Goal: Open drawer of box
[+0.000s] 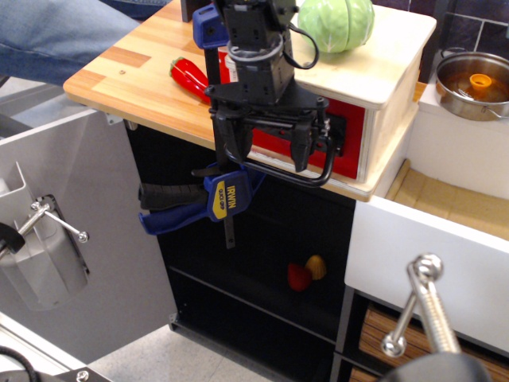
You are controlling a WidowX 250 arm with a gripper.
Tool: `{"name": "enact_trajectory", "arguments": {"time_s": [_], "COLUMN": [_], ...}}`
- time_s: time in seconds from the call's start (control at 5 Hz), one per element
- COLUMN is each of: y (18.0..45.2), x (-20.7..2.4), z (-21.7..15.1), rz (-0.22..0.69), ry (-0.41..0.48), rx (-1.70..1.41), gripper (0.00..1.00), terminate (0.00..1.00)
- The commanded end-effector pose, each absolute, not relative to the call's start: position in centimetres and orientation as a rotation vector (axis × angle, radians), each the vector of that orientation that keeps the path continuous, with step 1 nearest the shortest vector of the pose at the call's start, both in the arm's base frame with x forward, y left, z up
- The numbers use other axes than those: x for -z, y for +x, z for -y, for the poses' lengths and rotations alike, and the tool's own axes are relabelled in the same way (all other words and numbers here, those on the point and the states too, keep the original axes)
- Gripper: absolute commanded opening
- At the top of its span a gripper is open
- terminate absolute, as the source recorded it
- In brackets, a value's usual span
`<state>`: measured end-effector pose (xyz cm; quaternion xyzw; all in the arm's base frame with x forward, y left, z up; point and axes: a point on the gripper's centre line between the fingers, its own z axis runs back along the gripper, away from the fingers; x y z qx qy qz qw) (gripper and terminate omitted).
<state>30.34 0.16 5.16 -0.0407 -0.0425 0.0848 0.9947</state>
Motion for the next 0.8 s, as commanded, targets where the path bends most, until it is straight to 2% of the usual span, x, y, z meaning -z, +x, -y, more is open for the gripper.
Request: {"name": "enact_trajectory", "arguments": {"time_s": [0.0, 0.2, 0.6], "y": [31.2, 30.8, 27.1], "x": [-4.7, -3.5, -1.7], "z": [0.2, 0.2, 0.1], "rz": [0.082, 0.087, 0.034], "ry": [-0.05, -0.022, -0.003], "rx": [-0.183, -0.171, -0.114], "gripper": [1.0, 1.0, 1.0], "terminate": [0.0, 0.0, 0.0]}}
